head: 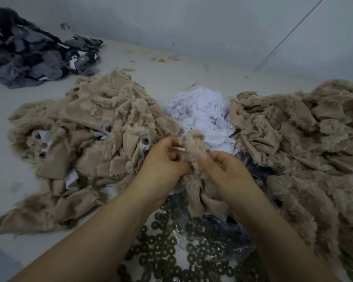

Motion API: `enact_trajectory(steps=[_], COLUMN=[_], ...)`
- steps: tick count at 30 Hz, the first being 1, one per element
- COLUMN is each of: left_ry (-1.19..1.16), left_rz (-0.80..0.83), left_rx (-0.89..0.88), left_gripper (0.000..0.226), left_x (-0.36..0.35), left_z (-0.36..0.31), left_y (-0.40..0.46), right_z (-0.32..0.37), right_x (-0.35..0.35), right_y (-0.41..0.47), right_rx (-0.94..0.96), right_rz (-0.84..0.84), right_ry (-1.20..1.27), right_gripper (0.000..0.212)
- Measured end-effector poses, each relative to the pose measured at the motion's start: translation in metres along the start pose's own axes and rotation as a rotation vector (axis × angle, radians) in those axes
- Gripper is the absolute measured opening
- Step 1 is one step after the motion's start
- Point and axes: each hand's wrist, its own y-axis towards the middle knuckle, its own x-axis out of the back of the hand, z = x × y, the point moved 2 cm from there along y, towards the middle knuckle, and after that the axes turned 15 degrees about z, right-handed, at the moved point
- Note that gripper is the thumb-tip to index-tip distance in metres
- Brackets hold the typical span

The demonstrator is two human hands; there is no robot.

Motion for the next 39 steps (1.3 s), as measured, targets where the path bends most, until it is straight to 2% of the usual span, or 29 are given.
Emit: enact_trajectory(steps=[1,3,6,8,9,12,14,18,19,21,23,26,27,29,30,33,36,39], left_ry=[0.021,0.053,0.054,0.07,0.092,0.18,0.252,0.283,0.286,0.342,0.409,0.321,0.245,0.198,0.224,0.26,0.229,0.202], left_rz=[-0.008,-0.071,-0.164,-0.164,-0.128,0.065,0.055,-0.042,-0.035,-0.038,-0.059,-0.089,-0.057,0.012,-0.002,-0.071,0.021,-0.081], left_rx=[-0.023,-0.049,-0.043,-0.036,-0.018,0.097,0.113,0.033,0.02,0.012,0.03,0.043,0.068,0.069,0.047,-0.029,-0.012,0.045], left_gripper=[0.036,0.03,0.024,0.016,0.018,0.052,0.05,0.019,0.017,0.035,0.046,0.017,0.016,0.033,0.033,0.004,0.018,0.037], left_x=[0.001,0.002,0.003,0.002,0.002,-0.002,-0.003,0.006,0.007,0.01,0.01,0.011,0.009,0.005,0.003,0.0,-0.002,0.002], left_z=[-0.001,-0.003,-0.004,-0.004,-0.005,0.0,0.005,0.002,0.0,-0.003,-0.005,-0.008,-0.01,-0.01,-0.009,-0.012,-0.009,-0.006], left_y=[0.0,-0.001,-0.003,-0.005,-0.006,-0.009,-0.011,-0.011,-0.011,-0.011,-0.013,-0.013,-0.014,-0.013,-0.013,-0.016,-0.019,-0.019], right_z=[0.0,-0.005,-0.013,-0.011,-0.01,-0.012,-0.012,-0.011,-0.011,-0.011,-0.01,-0.011,-0.011,-0.011,-0.01,-0.008,-0.007,-0.009], right_x=[-0.001,0.002,0.007,0.008,0.007,0.007,0.008,0.017,0.019,0.021,0.018,0.008,0.005,0.0,-0.003,-0.009,-0.009,-0.007], right_y=[-0.001,-0.001,0.0,-0.001,-0.001,0.0,0.001,0.002,0.002,0.003,0.003,0.002,0.001,-0.001,-0.002,-0.005,-0.007,-0.005], right_rx=[0.002,-0.012,-0.078,-0.082,-0.087,-0.118,-0.126,-0.084,-0.099,-0.129,-0.107,-0.022,-0.005,0.016,0.021,-0.012,-0.055,-0.076], right_rz=[0.021,-0.025,-0.079,-0.07,-0.062,-0.061,-0.109,-0.237,-0.254,-0.255,-0.221,-0.089,-0.044,0.032,0.055,0.091,0.054,-0.003], right_ry=[-0.017,0.007,0.39,0.637,0.712,0.826,0.841,0.812,0.789,0.744,0.722,0.718,0.73,0.747,0.746,0.724,0.691,0.757], right_gripper=[0.032,0.012,0.025,0.03,0.032,0.04,0.04,0.034,0.032,0.028,0.027,0.027,0.027,0.028,0.028,0.037,0.042,0.034])
